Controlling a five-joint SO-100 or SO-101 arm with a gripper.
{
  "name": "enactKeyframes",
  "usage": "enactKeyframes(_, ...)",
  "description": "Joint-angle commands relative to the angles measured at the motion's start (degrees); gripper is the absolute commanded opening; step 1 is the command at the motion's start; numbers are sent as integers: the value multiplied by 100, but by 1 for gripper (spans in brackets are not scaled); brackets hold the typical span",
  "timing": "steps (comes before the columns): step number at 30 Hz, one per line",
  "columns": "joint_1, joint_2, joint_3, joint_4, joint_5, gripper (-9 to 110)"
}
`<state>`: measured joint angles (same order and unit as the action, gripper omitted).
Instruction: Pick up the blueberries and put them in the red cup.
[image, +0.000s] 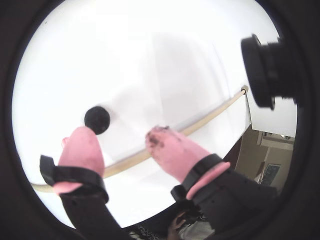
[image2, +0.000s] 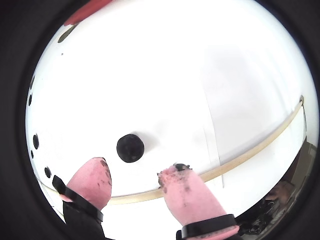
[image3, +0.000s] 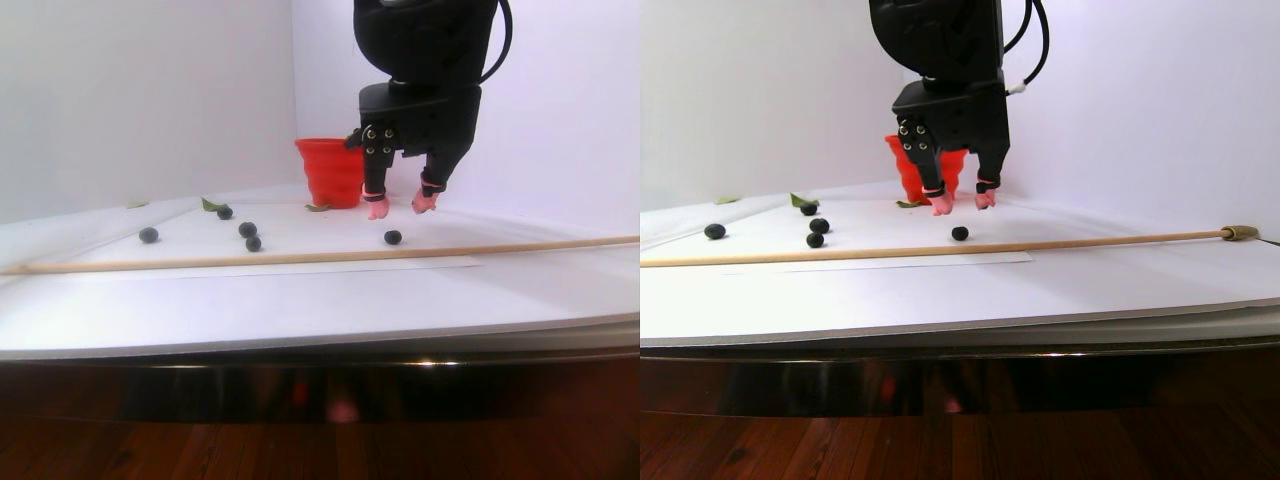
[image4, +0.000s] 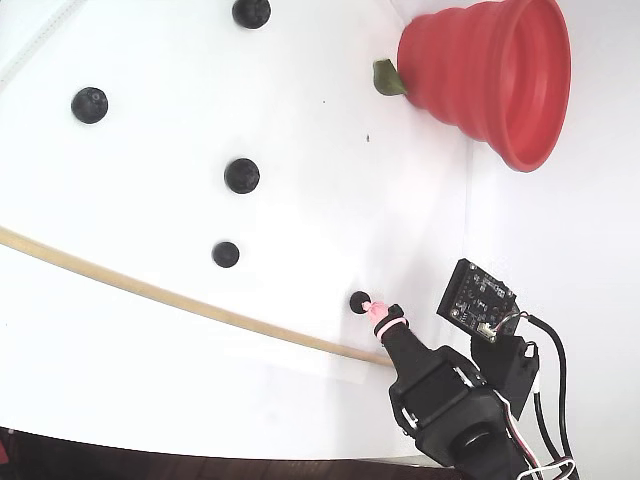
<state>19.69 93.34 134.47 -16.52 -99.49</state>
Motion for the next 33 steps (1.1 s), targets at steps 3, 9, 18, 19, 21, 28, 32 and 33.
enactKeyframes(3, 158, -44, -431, -176, 0, 20)
enactKeyframes(9, 149, -220, -545, -264, 44, 20)
enactKeyframes(18, 123, -492, -668, -413, 79, 21)
enactKeyframes(19, 123, -501, -677, -413, 79, 21)
enactKeyframes(21, 123, -571, -712, -448, 88, 21)
enactKeyframes(28, 123, -765, -756, -589, 97, 21)
enactKeyframes(32, 105, -817, -782, -589, 132, 21)
enactKeyframes(33, 97, -835, -782, -598, 132, 21)
